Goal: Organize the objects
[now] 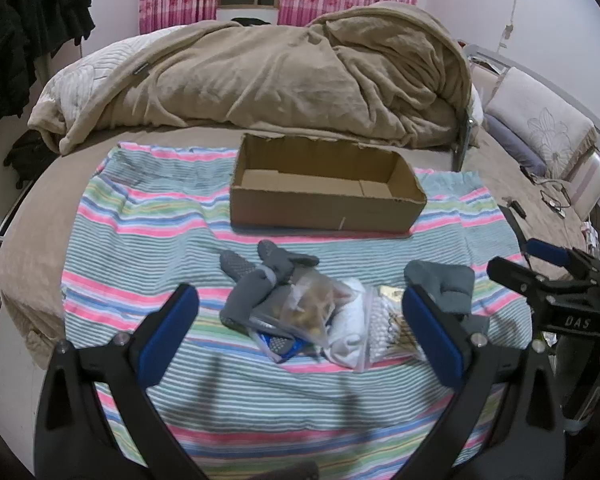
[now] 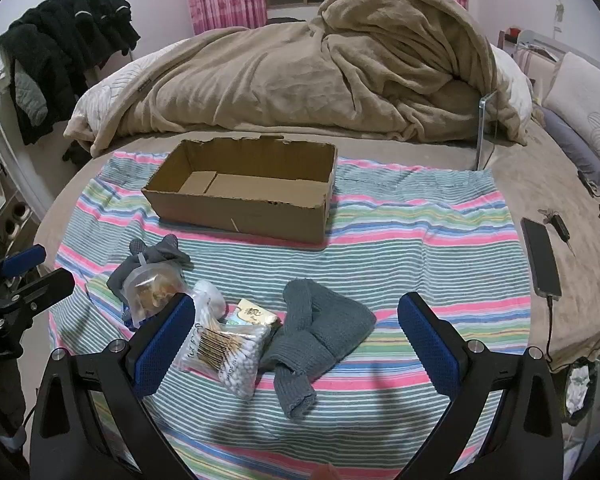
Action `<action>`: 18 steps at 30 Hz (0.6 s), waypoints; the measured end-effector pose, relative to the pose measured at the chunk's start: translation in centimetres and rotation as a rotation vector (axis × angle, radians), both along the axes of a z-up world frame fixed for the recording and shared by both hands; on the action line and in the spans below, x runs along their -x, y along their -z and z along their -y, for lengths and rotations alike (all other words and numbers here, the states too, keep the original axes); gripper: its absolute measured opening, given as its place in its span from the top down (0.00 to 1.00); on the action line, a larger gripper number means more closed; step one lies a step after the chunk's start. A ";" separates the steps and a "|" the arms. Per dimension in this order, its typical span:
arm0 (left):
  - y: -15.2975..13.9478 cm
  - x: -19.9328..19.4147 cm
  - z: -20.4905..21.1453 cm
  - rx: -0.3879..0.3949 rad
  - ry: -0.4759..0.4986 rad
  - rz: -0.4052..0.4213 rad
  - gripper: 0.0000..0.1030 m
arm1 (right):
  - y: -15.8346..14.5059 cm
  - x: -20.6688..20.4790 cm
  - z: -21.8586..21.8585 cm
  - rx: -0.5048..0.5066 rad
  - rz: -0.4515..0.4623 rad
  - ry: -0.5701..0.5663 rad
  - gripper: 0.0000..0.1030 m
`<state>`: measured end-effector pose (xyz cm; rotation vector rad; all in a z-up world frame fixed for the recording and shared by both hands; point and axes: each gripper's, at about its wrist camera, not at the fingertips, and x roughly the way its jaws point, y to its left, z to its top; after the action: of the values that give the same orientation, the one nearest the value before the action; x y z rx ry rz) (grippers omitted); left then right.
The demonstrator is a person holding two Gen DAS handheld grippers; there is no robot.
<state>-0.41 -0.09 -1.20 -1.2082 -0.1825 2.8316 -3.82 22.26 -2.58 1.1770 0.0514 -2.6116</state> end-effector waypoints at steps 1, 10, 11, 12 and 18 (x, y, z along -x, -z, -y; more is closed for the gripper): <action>0.0 0.0 0.0 0.000 0.000 0.001 0.01 | 0.0 0.0 0.0 0.000 0.001 0.000 0.00; 0.2 0.2 0.1 -0.001 0.004 0.003 0.01 | 0.0 0.1 0.0 -0.002 0.006 0.000 0.00; 0.2 0.2 0.1 -0.001 0.003 0.002 0.01 | 0.1 0.1 0.0 -0.002 0.007 -0.001 0.00; 0.2 0.1 0.1 -0.001 0.003 0.001 0.01 | 0.0 0.0 0.0 -0.002 0.007 -0.002 0.00; 0.1 -0.1 0.1 -0.001 0.001 -0.003 0.01 | -0.1 0.0 -0.1 -0.002 0.002 -0.003 0.00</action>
<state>-0.31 -0.16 -1.35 -1.2028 -0.1835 2.8316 -3.78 22.35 -2.49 1.1790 0.0554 -2.6080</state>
